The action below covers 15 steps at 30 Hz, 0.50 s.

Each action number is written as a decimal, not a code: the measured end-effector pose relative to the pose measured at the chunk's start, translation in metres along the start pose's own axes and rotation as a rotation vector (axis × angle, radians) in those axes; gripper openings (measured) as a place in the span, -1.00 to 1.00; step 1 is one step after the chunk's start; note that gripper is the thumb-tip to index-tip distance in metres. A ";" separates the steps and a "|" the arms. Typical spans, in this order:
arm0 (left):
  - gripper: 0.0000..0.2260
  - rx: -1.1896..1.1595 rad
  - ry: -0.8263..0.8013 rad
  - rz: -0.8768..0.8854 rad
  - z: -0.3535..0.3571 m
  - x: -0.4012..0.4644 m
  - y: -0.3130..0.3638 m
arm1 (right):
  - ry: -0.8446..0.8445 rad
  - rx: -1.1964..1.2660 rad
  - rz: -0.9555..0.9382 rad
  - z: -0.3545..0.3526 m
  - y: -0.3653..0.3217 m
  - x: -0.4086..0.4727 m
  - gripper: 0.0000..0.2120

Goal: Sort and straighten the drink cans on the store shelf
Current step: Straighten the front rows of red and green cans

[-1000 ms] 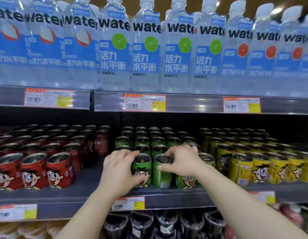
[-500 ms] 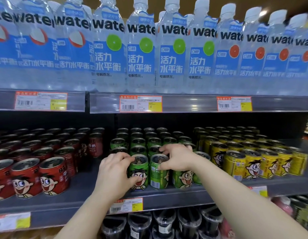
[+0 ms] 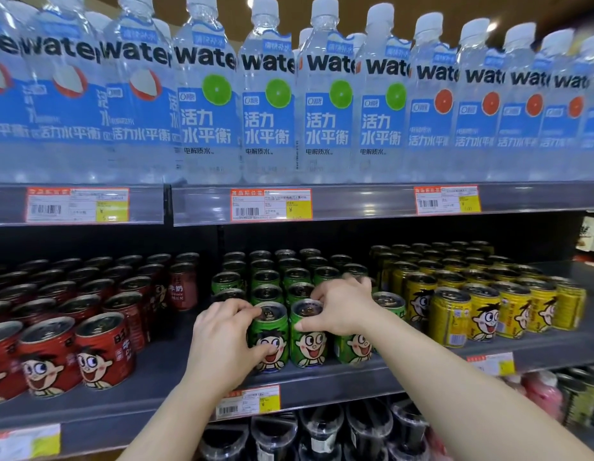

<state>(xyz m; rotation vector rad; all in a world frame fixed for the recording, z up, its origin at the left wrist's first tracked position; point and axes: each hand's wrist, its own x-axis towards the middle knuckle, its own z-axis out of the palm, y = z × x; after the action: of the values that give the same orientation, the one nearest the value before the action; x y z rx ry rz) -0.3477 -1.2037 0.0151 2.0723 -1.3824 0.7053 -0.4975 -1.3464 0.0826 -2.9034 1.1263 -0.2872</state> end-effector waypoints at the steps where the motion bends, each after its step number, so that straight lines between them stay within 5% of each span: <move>1: -0.41 0.002 0.005 0.005 0.000 0.000 0.000 | 0.021 0.012 -0.001 0.002 0.001 -0.002 -0.26; 8: -0.36 -0.017 -0.055 -0.027 -0.006 0.003 0.002 | 0.155 0.197 0.016 -0.007 0.054 -0.026 -0.40; 15: -0.32 -0.102 -0.095 0.110 0.007 0.016 0.063 | -0.080 0.033 -0.123 -0.002 0.094 -0.020 -0.26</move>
<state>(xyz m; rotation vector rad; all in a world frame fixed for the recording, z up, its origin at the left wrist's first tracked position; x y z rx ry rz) -0.4001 -1.2389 0.0308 1.9843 -1.5624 0.5746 -0.5756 -1.4024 0.0737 -2.9311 0.9253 -0.1882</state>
